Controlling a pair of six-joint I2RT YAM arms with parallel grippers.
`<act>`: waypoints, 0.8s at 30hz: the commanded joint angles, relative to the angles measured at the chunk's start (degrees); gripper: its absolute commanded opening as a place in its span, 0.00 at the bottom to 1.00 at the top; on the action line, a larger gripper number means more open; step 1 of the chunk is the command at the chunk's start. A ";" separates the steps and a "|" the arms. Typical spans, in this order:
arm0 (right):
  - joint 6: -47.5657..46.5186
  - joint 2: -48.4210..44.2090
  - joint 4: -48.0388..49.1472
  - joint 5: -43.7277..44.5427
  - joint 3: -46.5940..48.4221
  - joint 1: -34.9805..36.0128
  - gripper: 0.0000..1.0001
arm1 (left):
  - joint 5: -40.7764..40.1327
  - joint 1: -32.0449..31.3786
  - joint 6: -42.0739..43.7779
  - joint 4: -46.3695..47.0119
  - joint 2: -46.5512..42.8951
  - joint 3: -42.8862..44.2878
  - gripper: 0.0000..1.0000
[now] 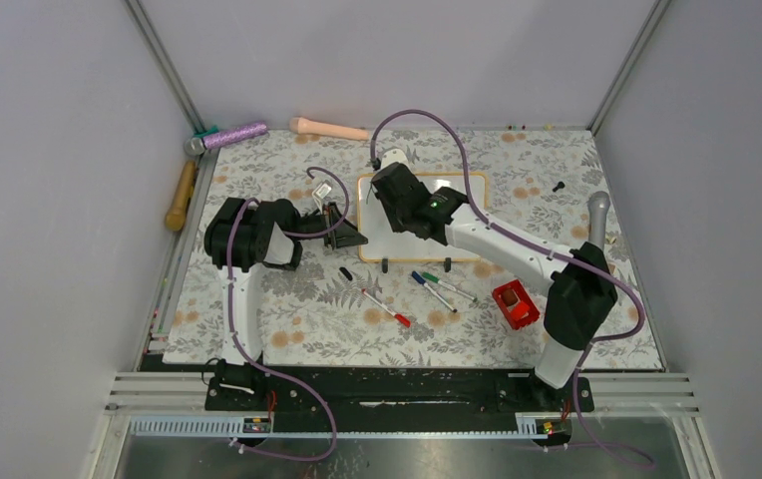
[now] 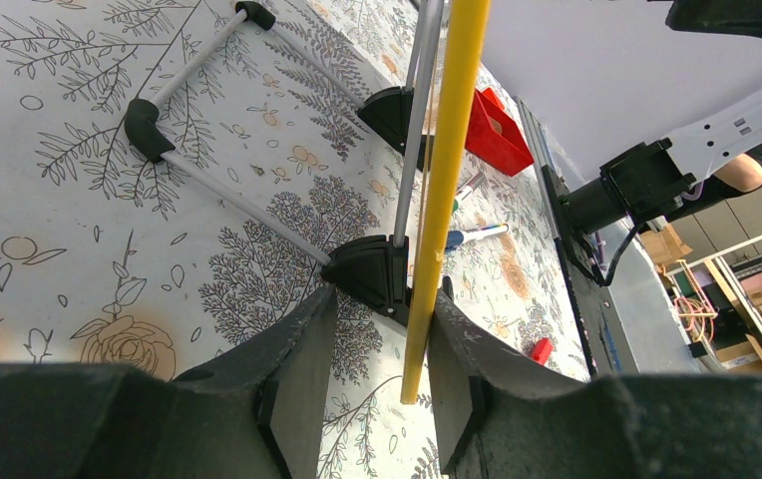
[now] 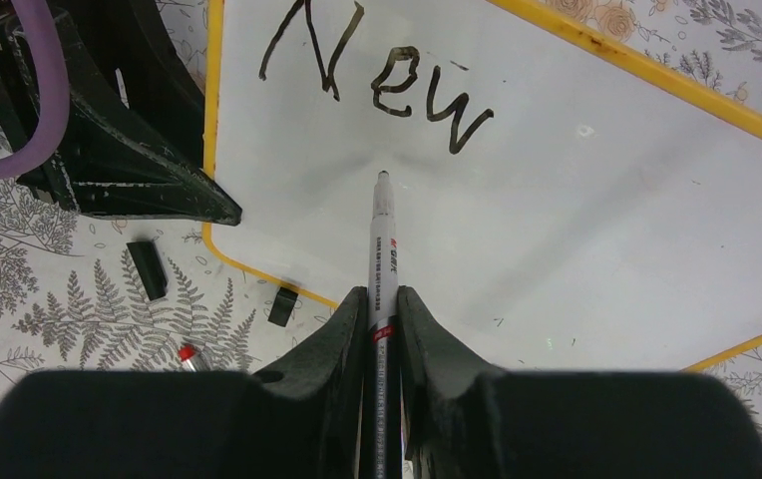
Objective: Write a sentence on the whiteboard
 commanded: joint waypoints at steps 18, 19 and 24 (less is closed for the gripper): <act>-1.27 2.72 -2.10 1.48 4.08 0.49 0.00 | -0.75 -0.12 2.05 0.67 1.45 0.48 0.38; -1.31 2.98 -2.24 1.65 4.27 0.49 0.00 | -0.82 -0.12 2.05 0.65 1.46 0.48 0.38; -1.62 3.88 -2.51 2.69 4.73 0.49 0.00 | -0.72 -0.16 2.05 0.66 1.42 0.48 0.38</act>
